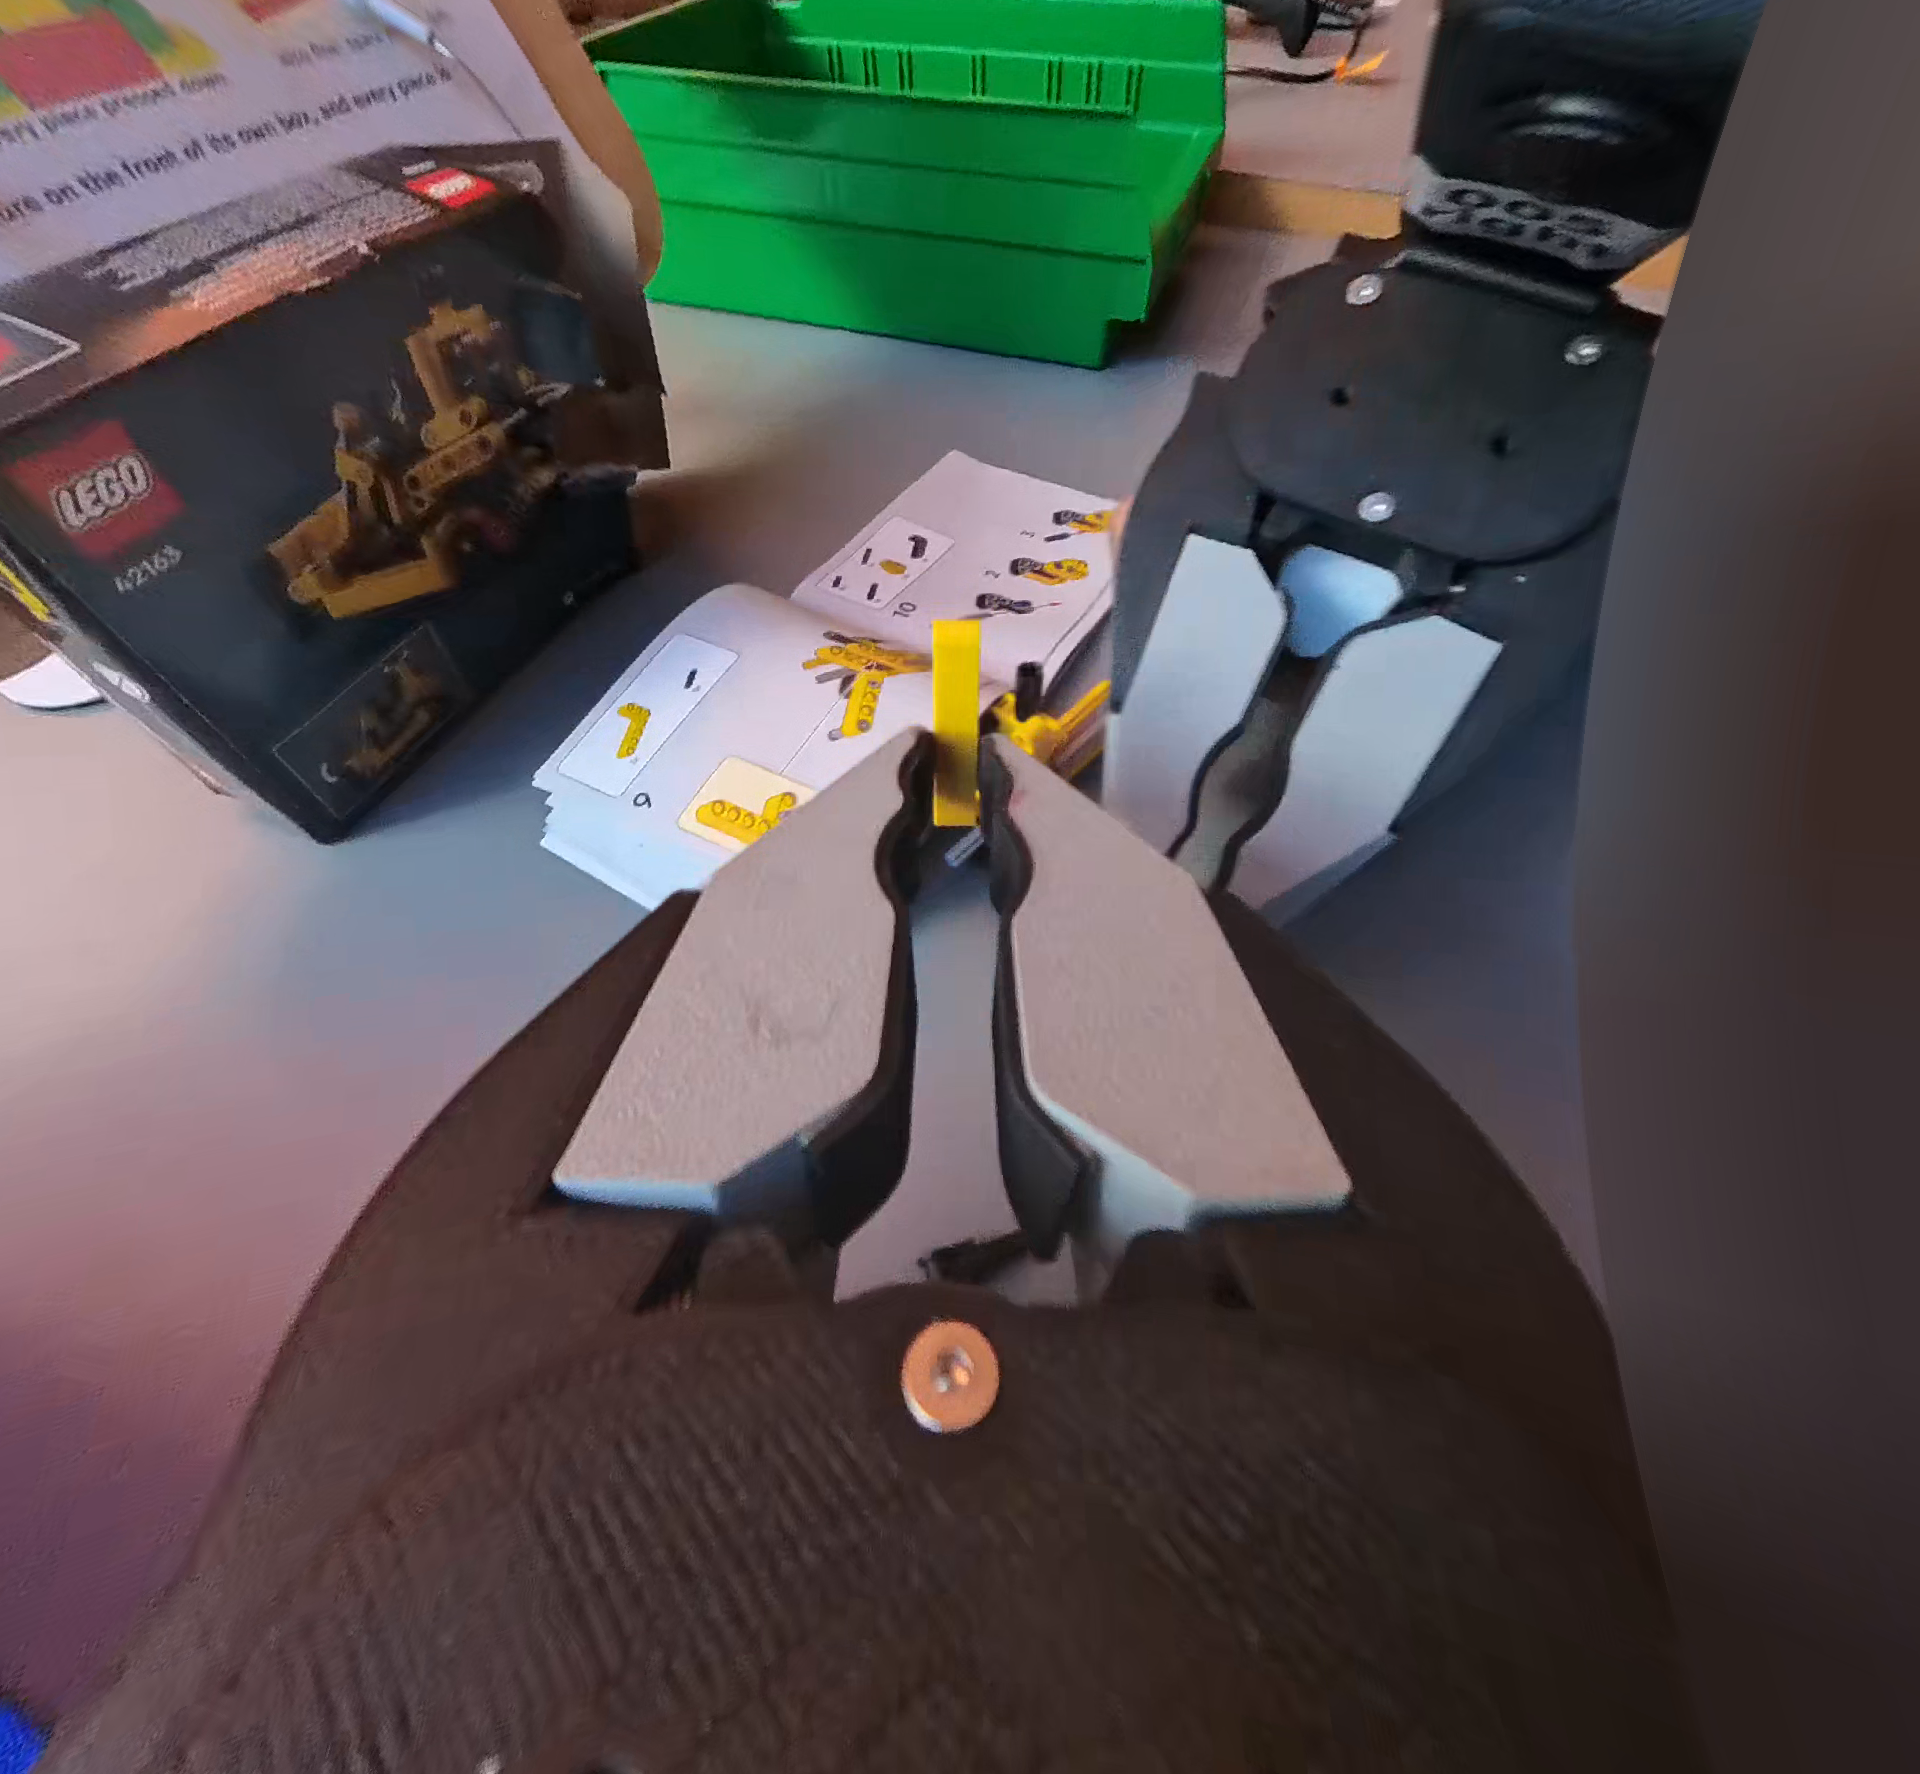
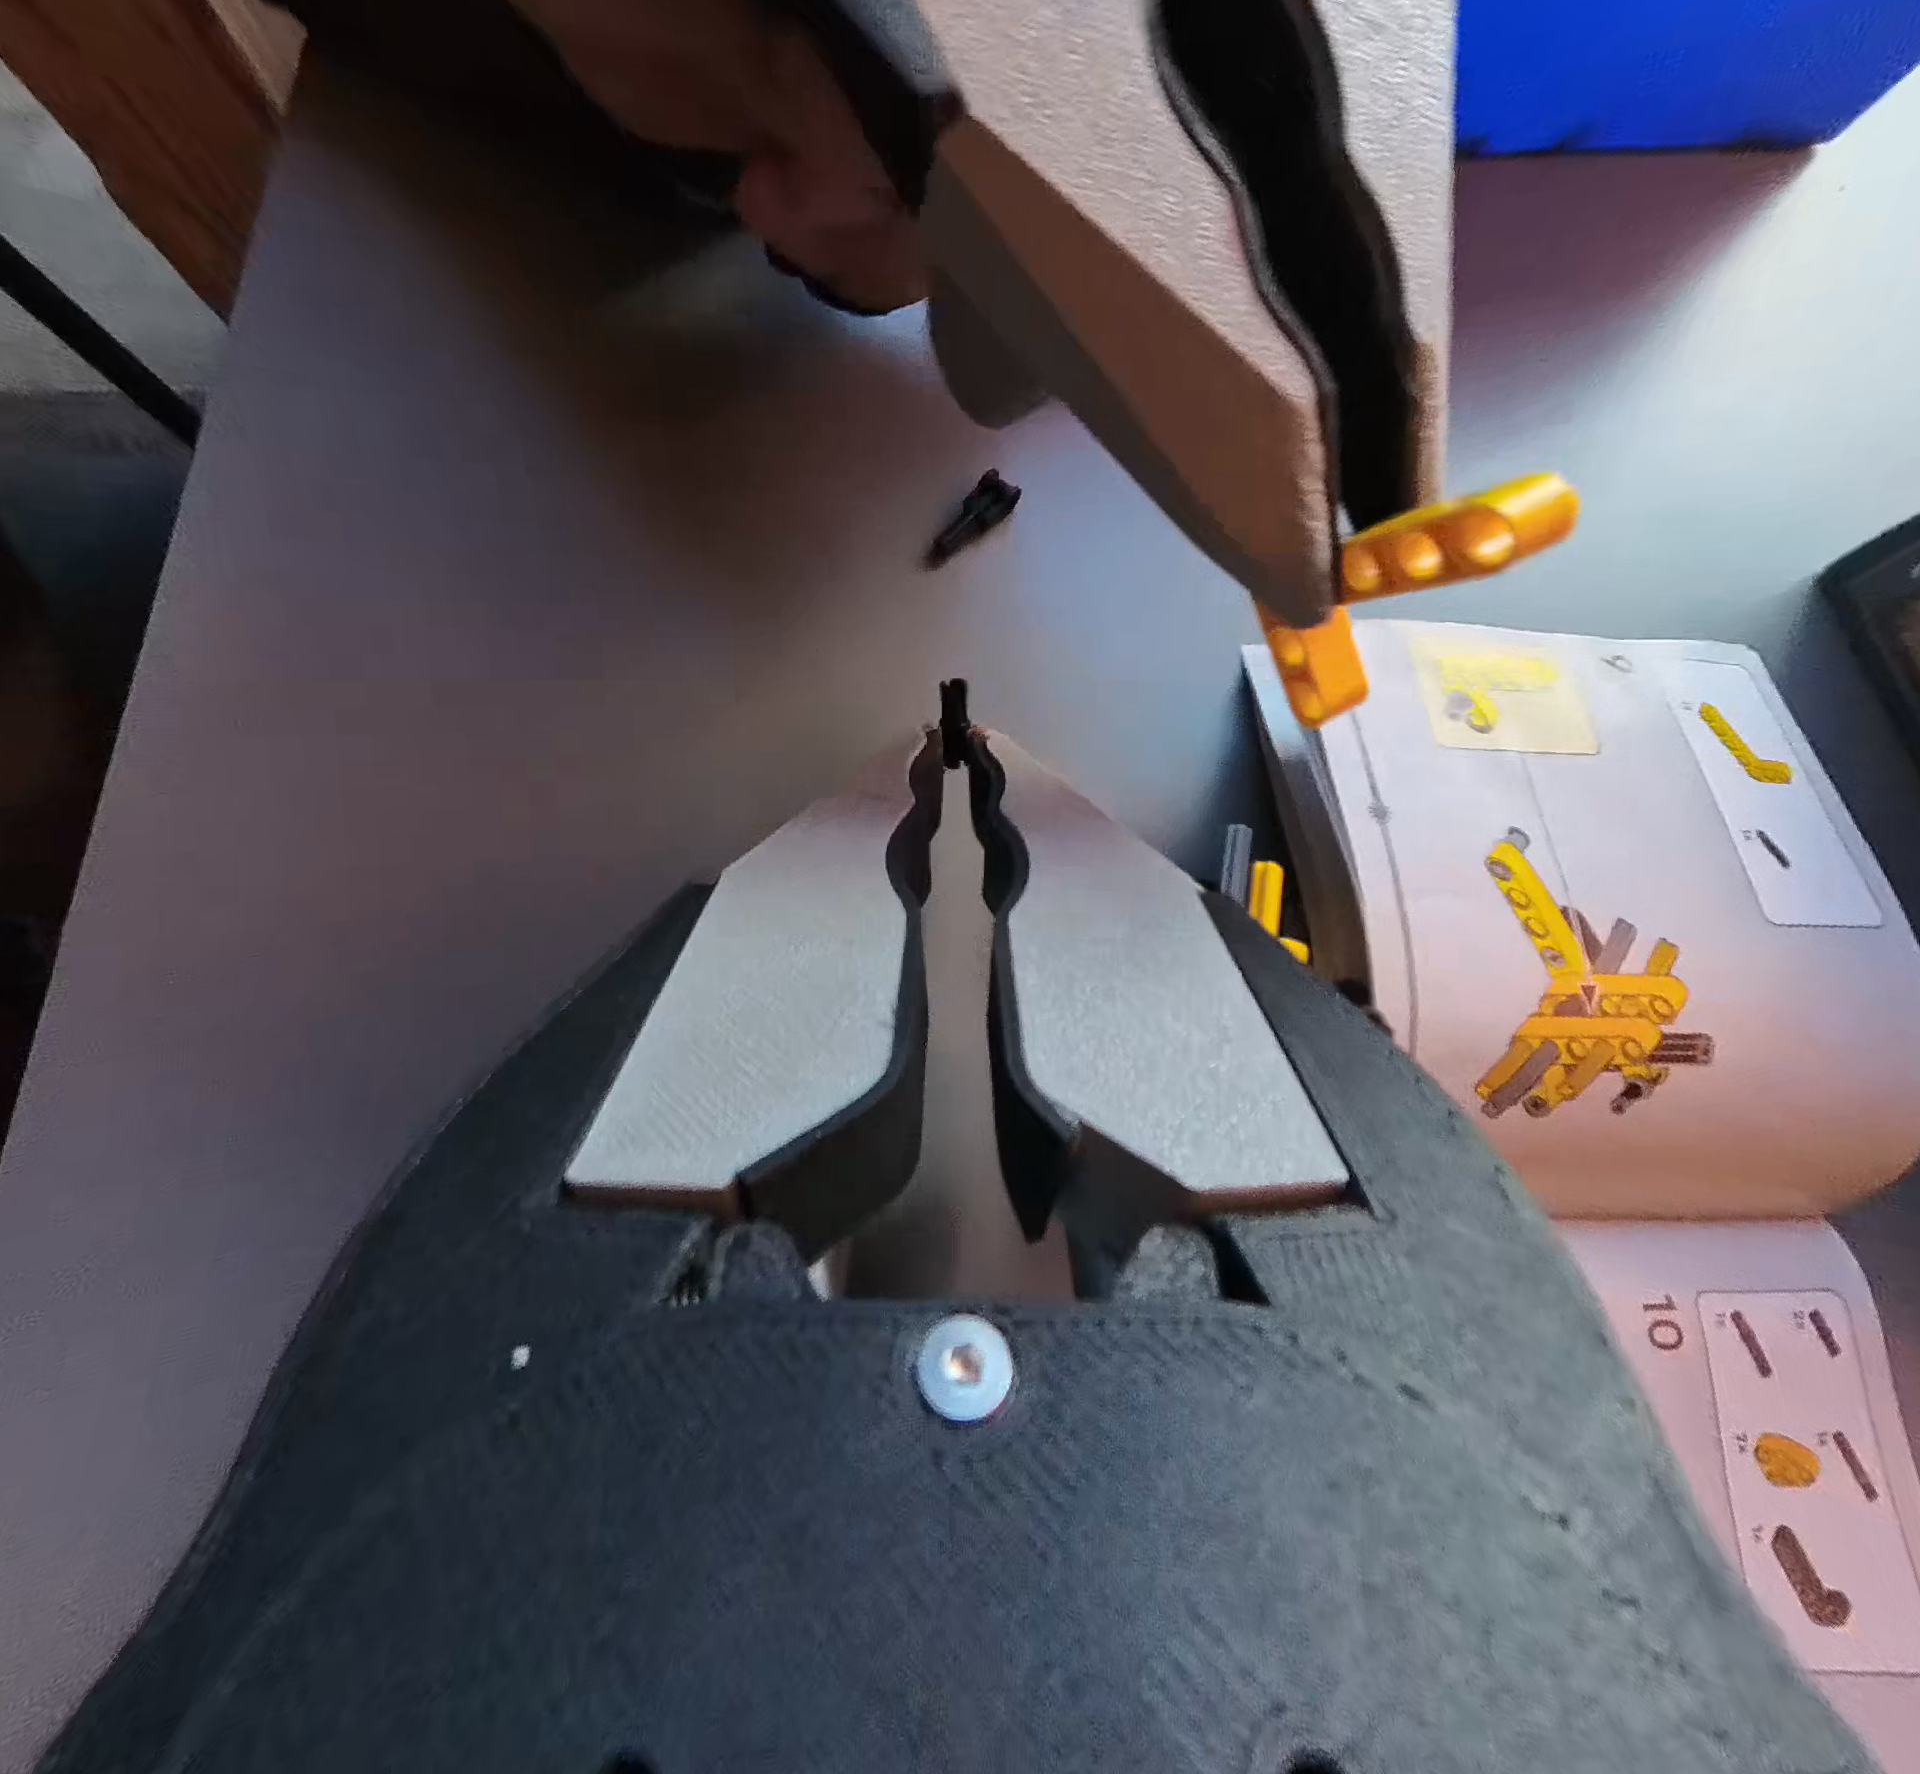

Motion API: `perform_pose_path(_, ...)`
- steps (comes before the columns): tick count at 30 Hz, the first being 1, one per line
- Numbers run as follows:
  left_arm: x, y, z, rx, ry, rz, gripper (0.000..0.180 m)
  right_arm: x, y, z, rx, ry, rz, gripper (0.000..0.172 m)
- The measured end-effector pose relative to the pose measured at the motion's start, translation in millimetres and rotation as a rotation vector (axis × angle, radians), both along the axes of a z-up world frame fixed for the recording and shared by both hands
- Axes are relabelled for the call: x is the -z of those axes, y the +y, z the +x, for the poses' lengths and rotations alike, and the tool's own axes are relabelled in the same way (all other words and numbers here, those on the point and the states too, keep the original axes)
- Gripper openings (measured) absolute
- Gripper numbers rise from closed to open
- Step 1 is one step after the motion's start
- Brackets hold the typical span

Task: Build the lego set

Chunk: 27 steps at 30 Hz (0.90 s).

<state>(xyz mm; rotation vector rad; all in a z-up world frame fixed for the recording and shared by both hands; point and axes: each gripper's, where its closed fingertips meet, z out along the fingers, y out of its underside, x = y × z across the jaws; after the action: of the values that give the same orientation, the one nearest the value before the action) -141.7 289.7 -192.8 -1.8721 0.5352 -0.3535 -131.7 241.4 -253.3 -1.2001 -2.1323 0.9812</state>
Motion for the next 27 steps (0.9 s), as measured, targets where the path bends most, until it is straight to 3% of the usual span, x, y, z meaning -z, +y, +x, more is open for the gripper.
perform_pose_path(1, 2.2, 0.6, -1.3, 0.001, 0.002, -0.009, 0.006, 1.2, -1.7, 0.5, -0.009, -0.002, 0.007, 0.002)
perform_pose_path(15, 16.4, -2.9, -0.3, 0.023, 0.002, -0.118, 0.006, 9.2, -2.5, 1.9, -0.021, -0.023, 0.074, 0.010)
perform_pose_path(23, 18.8, -5.1, 3.7, 0.046, -0.141, -0.213, 0.006, -27.1, 9.8, 0.6, -0.007, 0.146, 0.044, 0.002)
perform_pose_path(27, 20.0, -4.2, -0.5, 0.041, -0.092, -0.196, 0.006, -53.3, 29.7, -1.4, 0.085, 0.248, -0.035, 0.003)
